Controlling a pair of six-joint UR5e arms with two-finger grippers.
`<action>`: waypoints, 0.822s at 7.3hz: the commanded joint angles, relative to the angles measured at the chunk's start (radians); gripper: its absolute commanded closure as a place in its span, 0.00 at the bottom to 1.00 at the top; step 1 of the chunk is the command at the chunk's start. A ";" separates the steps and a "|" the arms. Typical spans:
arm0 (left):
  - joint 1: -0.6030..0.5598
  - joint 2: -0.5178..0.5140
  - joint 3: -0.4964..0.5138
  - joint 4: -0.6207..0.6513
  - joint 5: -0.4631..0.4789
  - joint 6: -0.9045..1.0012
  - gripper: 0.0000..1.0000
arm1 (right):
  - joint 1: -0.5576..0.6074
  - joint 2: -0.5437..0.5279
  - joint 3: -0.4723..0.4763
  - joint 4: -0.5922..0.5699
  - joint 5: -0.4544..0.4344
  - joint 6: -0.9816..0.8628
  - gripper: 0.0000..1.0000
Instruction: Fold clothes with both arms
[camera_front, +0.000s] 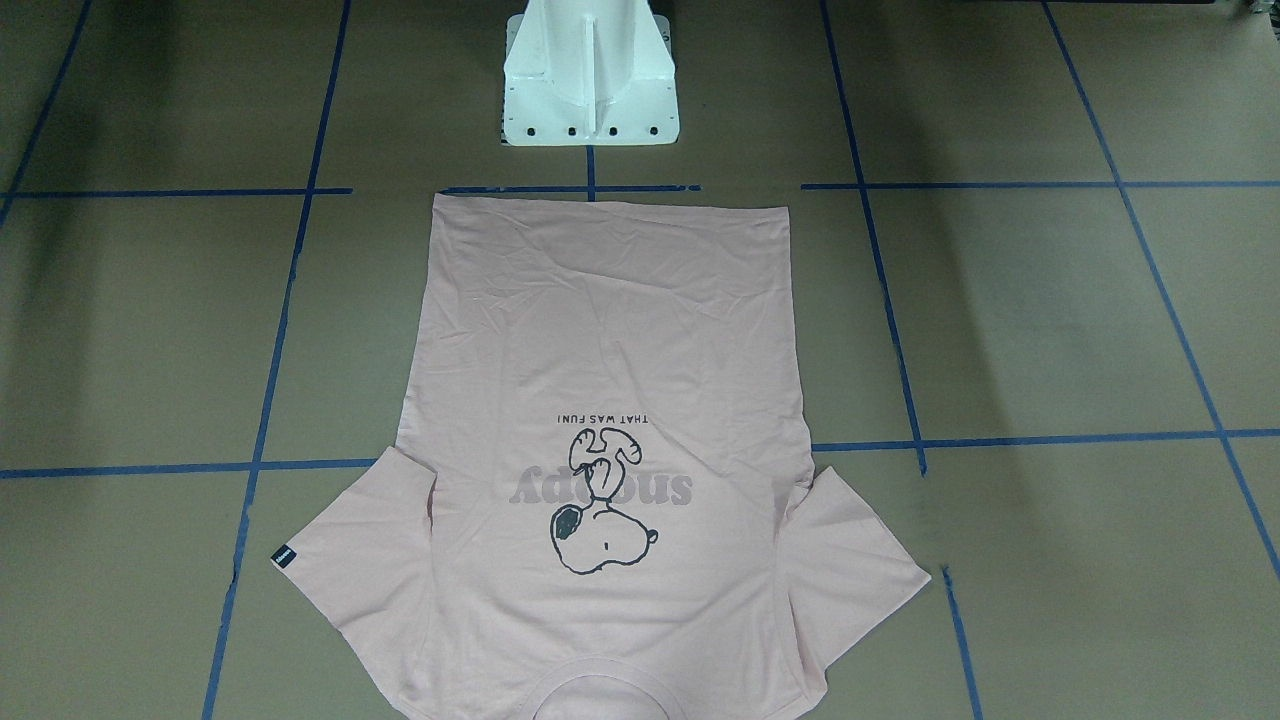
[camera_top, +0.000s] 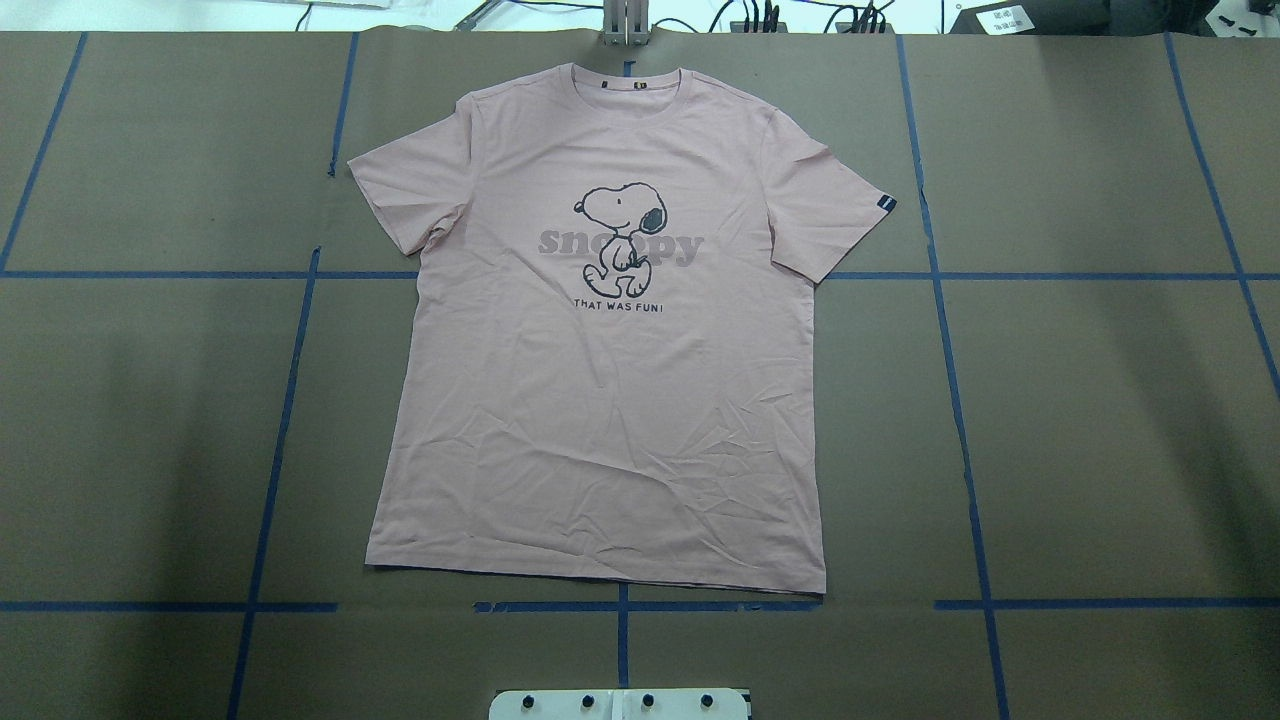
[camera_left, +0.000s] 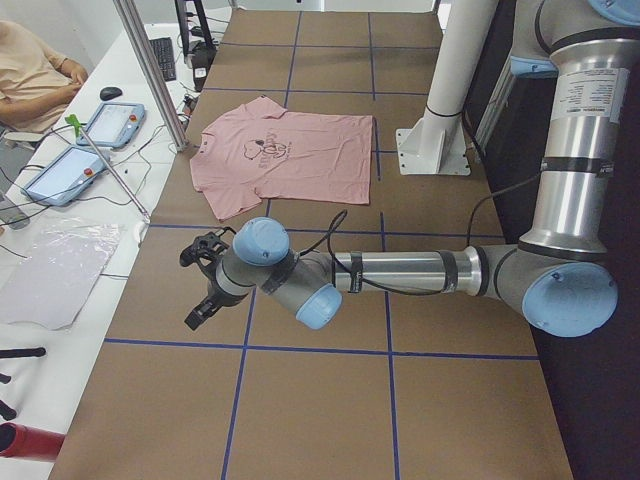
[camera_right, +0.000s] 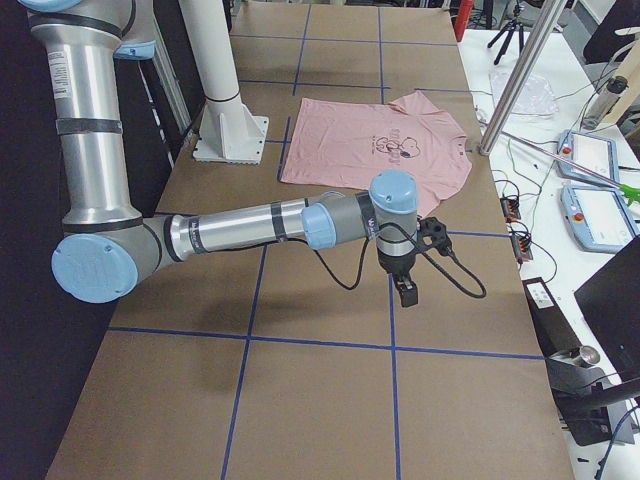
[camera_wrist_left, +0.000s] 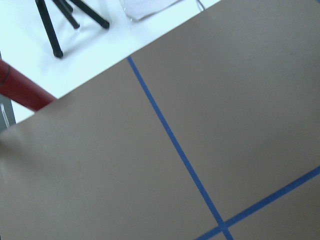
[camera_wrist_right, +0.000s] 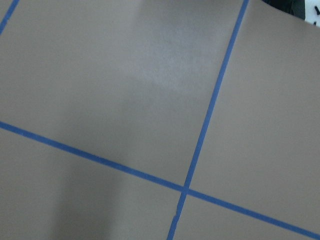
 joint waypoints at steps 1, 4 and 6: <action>0.001 -0.083 0.052 -0.102 -0.004 -0.005 0.00 | -0.002 0.024 -0.041 0.099 -0.001 0.046 0.00; 0.039 -0.170 0.065 -0.128 -0.009 -0.208 0.00 | -0.014 0.056 -0.033 0.215 0.033 0.185 0.00; 0.137 -0.174 0.068 -0.136 -0.003 -0.340 0.00 | -0.171 0.200 -0.046 0.219 -0.011 0.548 0.00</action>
